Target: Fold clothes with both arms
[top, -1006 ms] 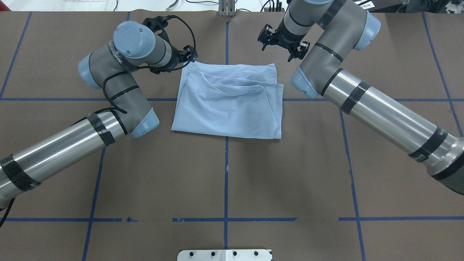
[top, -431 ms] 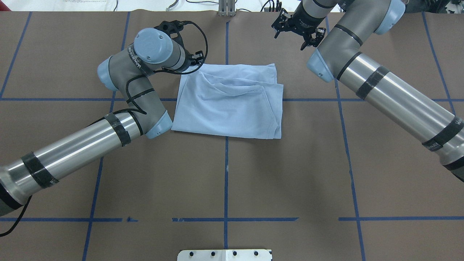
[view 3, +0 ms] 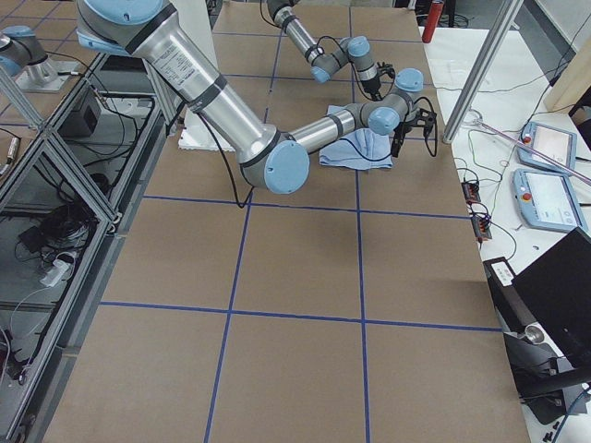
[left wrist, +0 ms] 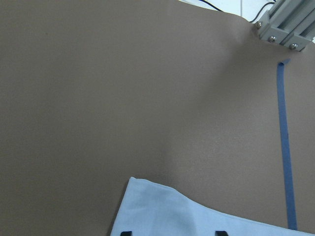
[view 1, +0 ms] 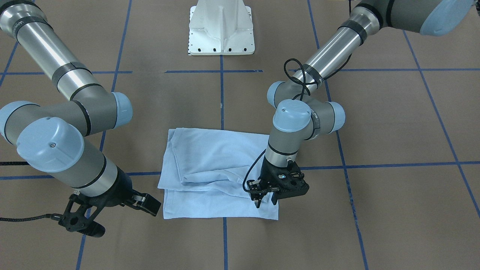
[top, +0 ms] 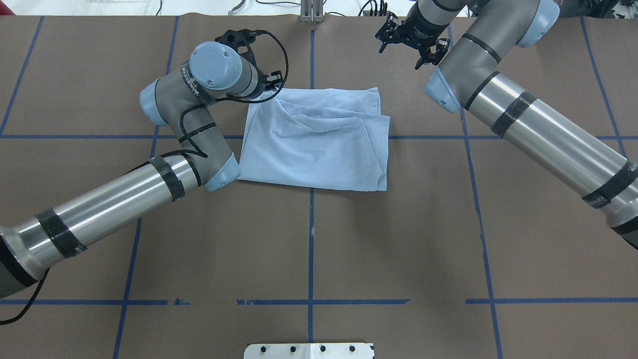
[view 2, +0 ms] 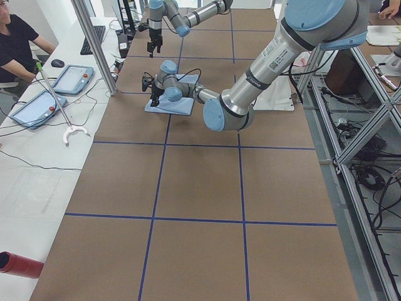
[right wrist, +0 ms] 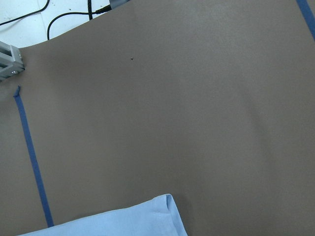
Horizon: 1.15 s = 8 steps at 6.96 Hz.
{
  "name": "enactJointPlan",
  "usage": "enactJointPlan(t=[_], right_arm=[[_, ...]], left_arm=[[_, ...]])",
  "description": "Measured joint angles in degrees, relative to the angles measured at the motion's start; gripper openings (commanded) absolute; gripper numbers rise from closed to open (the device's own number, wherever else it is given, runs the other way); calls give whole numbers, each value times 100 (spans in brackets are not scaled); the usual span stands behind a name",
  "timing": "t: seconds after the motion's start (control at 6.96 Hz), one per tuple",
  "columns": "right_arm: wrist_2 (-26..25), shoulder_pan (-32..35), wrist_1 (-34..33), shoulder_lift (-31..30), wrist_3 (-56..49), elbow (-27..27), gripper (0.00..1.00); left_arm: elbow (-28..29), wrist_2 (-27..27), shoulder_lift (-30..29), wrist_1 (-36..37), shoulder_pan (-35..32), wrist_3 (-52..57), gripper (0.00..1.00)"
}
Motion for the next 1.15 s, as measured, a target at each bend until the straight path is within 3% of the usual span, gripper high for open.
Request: enactJointPlan(t=[0.43,1.01,1.15], right_arm=[[-2,6,6,-24,-27,0,100],[-9,5,5,-30,-31,0,100],[-9,4,1,-33,-29,0,100]], left_arm=[[77,9,-13,-7,19,162,37],[90,4,-25,9,61,331,37],[81,3,-34,18,67,356,31]])
